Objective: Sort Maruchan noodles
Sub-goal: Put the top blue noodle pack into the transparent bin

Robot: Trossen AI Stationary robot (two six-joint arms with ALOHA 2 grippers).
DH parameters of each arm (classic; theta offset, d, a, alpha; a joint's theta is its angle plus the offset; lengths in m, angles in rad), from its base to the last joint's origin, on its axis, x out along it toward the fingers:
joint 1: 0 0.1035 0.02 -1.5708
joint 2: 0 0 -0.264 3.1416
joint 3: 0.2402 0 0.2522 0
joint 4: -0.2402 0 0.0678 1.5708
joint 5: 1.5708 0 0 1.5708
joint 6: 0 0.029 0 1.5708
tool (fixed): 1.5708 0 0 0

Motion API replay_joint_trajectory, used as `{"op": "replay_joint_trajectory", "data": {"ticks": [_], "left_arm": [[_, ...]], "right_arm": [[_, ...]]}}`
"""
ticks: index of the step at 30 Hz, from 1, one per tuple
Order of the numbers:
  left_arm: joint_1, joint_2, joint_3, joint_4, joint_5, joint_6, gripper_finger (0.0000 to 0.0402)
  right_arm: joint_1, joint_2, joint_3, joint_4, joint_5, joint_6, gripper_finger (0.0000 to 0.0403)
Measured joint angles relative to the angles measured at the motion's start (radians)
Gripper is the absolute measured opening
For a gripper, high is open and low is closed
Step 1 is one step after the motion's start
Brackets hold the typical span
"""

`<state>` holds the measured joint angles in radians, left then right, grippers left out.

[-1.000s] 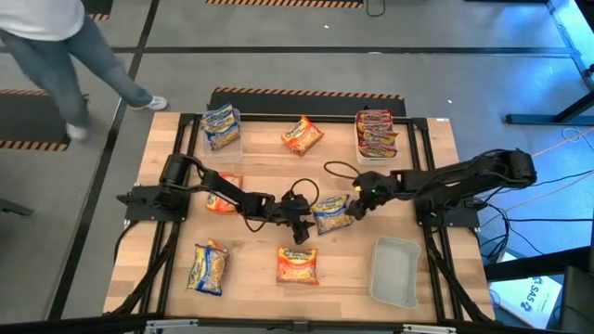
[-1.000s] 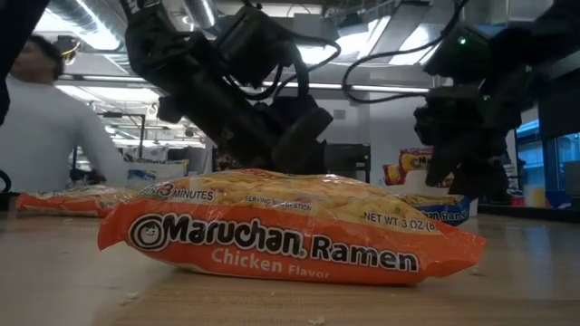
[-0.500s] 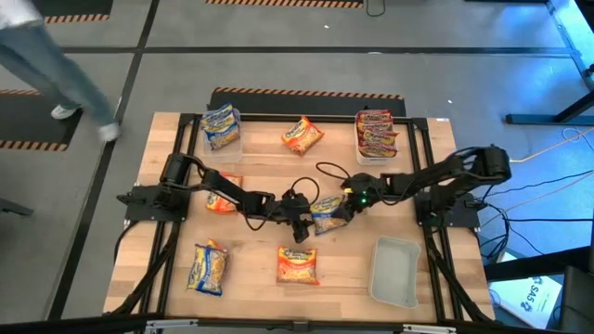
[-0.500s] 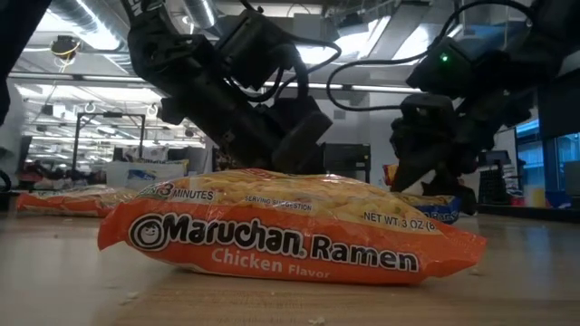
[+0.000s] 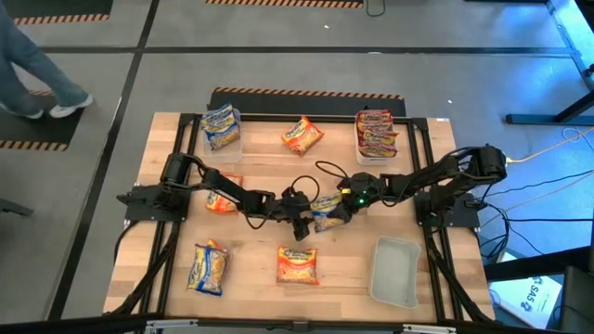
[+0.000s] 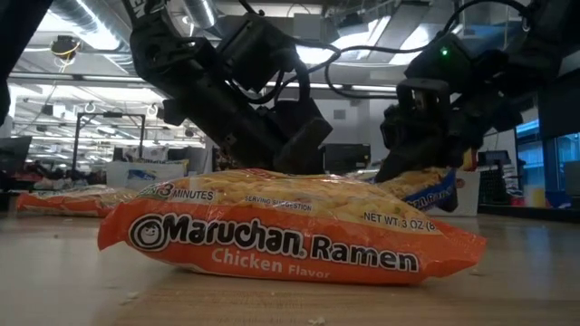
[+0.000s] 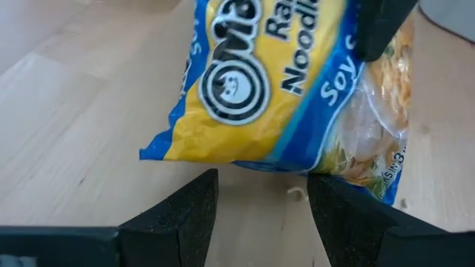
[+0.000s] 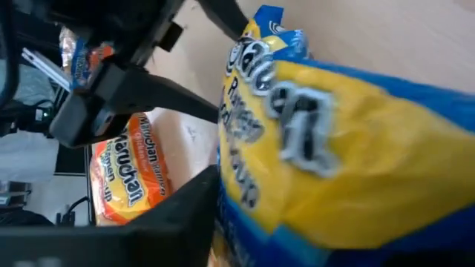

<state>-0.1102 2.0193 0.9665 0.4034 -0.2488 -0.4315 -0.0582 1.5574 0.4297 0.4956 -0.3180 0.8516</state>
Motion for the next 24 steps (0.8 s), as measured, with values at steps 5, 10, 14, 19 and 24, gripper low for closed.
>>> {"op": "replay_joint_trajectory", "data": {"ticks": [5, 10, 14, 19, 24], "left_arm": [[0.002, 0.000, 0.000, -0.002, -0.001, 0.008, 0.0203], [-0.007, -0.034, 0.000, -0.052, 0.004, 0.024, 0.0203], [-0.018, -0.099, -0.001, -0.155, 0.004, 0.044, 0.0203], [-0.037, -0.191, -0.001, -0.239, -0.021, 0.098, 0.0203], [-0.043, -0.292, 0.000, -0.321, -0.014, 0.145, 0.0203]], "right_arm": [[0.000, 0.000, 0.000, 0.011, -0.001, -0.051, 0.0114], [0.000, -0.004, 0.000, 0.013, -0.005, -0.091, 0.0106], [0.000, -0.031, 0.001, -0.001, 0.000, -0.108, 0.0107], [0.000, -0.077, 0.002, -0.002, 0.016, -0.152, 0.0109], [0.015, -0.107, 0.002, 0.000, 0.087, -0.234, 0.0106]]}}
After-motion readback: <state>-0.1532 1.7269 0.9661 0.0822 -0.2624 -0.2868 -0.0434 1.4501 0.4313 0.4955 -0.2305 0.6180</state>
